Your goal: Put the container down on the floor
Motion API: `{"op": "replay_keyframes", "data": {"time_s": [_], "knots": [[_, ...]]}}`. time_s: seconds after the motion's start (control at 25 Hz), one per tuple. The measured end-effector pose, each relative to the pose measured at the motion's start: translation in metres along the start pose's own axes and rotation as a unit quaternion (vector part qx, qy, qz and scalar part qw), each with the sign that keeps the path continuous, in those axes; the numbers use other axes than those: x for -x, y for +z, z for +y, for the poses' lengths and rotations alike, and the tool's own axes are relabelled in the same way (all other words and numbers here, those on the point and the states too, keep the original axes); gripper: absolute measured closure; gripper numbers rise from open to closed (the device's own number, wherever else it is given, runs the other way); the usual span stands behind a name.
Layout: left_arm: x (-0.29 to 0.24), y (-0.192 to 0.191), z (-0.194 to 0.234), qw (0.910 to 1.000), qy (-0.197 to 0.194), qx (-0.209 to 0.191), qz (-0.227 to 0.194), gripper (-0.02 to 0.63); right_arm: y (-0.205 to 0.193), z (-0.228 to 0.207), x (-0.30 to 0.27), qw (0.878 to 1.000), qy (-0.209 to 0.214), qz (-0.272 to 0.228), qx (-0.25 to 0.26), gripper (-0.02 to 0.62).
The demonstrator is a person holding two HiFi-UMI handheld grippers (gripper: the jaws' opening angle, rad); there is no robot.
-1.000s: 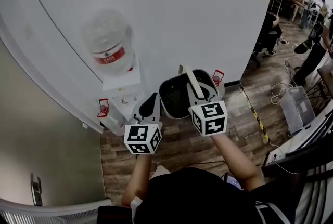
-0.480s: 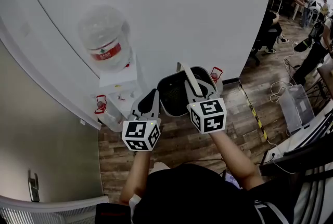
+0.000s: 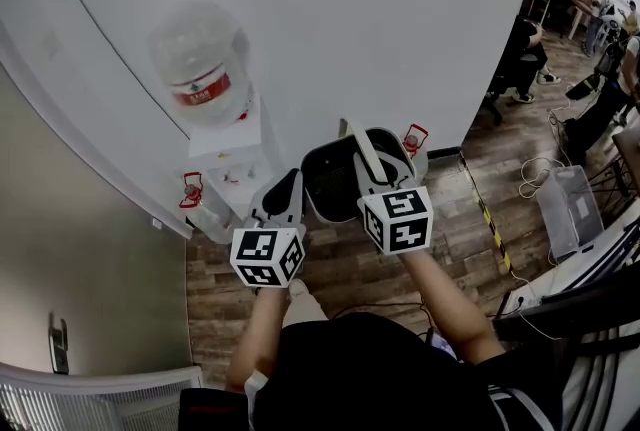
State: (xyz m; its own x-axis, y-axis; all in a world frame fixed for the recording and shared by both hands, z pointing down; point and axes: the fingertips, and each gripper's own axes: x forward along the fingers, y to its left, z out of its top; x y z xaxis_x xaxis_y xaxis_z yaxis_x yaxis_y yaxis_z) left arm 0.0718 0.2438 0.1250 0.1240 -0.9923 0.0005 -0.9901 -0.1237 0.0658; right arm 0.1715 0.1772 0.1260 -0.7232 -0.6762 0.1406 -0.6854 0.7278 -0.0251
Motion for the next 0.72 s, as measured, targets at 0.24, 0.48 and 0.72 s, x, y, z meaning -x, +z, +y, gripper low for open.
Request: {"op": "replay_keyframes", "data": {"time_s": [0.24,0.48,0.72], "knots": [[-0.003,0.002,0.001,1.0000,0.003,0.001,0.000,0.589,-0.001,-0.002,-0.003,1.000,0.005,0.000,-0.005,0.563],[-0.009,0.000,0.011,0.9999,0.008,0.008,-0.001,0.589,0.000,-0.002,-0.014,1.000,0.009,0.002,-0.006,0.563],[-0.019,-0.004,0.027,0.9998,0.010,0.015,0.002,0.589,-0.001,-0.002,-0.036,1.000,0.009,0.008,-0.006,0.563]]}}
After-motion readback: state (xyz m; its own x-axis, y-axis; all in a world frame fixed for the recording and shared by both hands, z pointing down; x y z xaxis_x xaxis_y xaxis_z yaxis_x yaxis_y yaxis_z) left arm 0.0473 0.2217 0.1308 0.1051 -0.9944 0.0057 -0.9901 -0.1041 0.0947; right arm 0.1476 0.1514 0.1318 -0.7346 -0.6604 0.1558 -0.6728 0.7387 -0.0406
